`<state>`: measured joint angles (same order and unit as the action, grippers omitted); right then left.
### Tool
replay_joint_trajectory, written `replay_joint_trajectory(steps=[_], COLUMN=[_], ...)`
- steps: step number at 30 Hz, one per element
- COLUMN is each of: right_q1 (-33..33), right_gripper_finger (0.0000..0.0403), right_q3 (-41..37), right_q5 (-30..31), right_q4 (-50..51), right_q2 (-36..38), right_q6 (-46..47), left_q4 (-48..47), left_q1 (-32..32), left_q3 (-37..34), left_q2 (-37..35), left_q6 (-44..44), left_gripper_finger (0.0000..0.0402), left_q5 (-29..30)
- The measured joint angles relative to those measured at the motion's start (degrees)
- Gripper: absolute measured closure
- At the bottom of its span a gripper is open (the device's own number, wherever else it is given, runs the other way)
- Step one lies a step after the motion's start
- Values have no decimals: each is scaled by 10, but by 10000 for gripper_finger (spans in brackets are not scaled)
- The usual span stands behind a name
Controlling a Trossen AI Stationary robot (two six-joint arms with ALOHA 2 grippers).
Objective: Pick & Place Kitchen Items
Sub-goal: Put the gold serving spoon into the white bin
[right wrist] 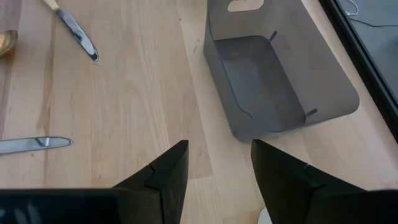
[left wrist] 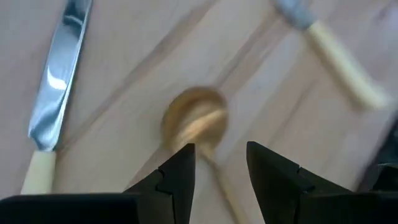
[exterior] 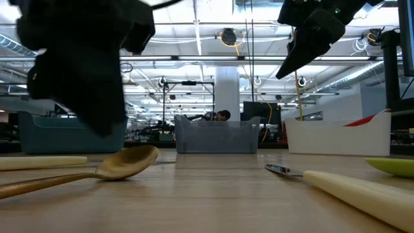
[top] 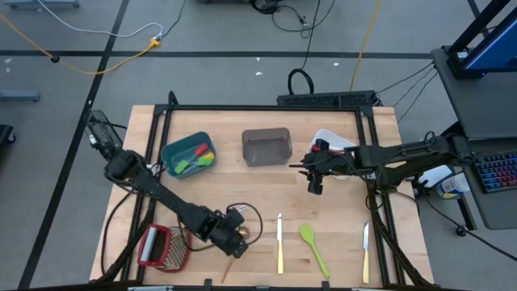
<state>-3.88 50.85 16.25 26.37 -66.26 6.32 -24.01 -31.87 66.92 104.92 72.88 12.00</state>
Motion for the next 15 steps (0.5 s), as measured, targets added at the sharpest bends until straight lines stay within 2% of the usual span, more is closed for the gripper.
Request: replay_joint_trajectory(steps=[7,15], right_q1=[0,0], right_gripper_finger=[236,236], right_q3=[0,0], right_q5=[0,0], right_q4=[-3,-19], right_q2=[0,0], right_q6=[-2,-2], left_q4=[29,31], left_q1=[-16,-30], left_q3=[0,2], left_q2=[47,69], left_q6=[-5,-40], left_gripper_finger=[252,252], left_q5=[-17,-13])
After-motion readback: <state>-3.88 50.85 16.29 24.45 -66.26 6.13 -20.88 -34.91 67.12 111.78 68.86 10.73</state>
